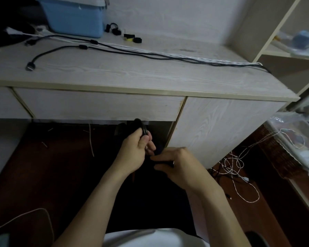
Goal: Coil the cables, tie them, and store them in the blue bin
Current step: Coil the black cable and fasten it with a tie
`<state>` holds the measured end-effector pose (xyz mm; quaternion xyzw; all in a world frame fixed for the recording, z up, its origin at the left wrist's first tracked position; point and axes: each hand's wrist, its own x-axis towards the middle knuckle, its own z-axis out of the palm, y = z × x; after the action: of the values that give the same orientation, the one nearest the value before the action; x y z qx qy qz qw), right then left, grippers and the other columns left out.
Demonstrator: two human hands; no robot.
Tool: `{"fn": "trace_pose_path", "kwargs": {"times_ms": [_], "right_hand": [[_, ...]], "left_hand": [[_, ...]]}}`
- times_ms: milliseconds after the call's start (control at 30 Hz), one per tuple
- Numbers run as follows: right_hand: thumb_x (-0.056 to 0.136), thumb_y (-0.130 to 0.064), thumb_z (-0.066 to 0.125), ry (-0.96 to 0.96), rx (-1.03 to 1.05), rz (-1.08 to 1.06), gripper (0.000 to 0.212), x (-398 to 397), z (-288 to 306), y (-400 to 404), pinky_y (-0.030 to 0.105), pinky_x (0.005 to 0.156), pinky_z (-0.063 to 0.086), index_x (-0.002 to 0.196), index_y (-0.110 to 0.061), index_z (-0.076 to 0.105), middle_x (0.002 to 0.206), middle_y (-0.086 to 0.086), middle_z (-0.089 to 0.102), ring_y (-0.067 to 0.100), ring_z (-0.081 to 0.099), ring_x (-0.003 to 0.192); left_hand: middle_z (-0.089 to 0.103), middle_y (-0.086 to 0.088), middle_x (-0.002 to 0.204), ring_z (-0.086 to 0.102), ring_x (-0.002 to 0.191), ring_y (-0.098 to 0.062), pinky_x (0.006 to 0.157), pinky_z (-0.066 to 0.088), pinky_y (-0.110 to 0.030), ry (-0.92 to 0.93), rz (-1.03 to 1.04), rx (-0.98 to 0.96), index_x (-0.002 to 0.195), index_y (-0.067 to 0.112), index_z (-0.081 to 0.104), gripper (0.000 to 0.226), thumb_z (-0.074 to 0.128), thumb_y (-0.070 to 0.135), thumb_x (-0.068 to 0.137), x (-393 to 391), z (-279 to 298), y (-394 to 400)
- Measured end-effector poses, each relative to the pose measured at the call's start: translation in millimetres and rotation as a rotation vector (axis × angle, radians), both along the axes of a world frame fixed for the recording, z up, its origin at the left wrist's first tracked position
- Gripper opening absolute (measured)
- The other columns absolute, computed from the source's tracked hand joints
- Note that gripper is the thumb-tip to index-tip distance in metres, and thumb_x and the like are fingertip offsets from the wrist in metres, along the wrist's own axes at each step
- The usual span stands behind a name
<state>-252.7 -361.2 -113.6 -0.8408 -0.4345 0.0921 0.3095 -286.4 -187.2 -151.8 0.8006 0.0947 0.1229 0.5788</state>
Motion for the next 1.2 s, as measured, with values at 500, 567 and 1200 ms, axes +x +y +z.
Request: {"fn": "trace_pose_path", "kwargs": {"times_ms": [500, 567, 1200], "right_hand": [[0.086, -0.044, 0.064, 0.268, 0.392, -0.250, 0.034, 16.4, -9.6, -12.4, 0.026, 0.068, 0.051, 0.089, -0.011, 0.075, 0.087, -0.001, 0.070, 0.012, 0.065, 0.079], [0.096, -0.035, 0.054, 0.418, 0.398, -0.219, 0.036, 10.6, -6.5, -5.5, 0.025, 0.066, 0.049, 0.086, -0.005, 0.072, 0.076, -0.001, 0.070, 0.012, 0.065, 0.071], [0.085, -0.033, 0.075, 0.607, 0.437, -0.477, 0.038, -8.7, -4.5, 15.2, 0.025, 0.040, 0.039, 0.080, 0.000, 0.057, 0.057, 0.003, 0.057, 0.015, 0.050, 0.040]], "left_hand": [[0.032, 0.010, 0.041, 0.023, 0.028, -0.002, 0.032, 0.019, -0.016, 0.334, -0.755, -1.091, 0.071, 0.011, 0.056, 0.047, 0.047, 0.052, 0.093, -17.0, 10.1, 8.6], [0.028, 0.009, 0.042, 0.020, 0.029, -0.004, 0.032, 0.020, -0.017, 0.296, -0.766, -1.194, 0.072, 0.013, 0.056, 0.043, 0.058, 0.052, 0.091, -17.4, 10.2, 9.3], [0.017, 0.004, 0.054, 0.012, 0.043, -0.010, 0.043, 0.013, -0.025, 0.451, -0.576, -1.009, 0.066, 0.015, 0.051, 0.031, 0.040, 0.037, 0.086, -20.7, 9.1, 2.4]]}}
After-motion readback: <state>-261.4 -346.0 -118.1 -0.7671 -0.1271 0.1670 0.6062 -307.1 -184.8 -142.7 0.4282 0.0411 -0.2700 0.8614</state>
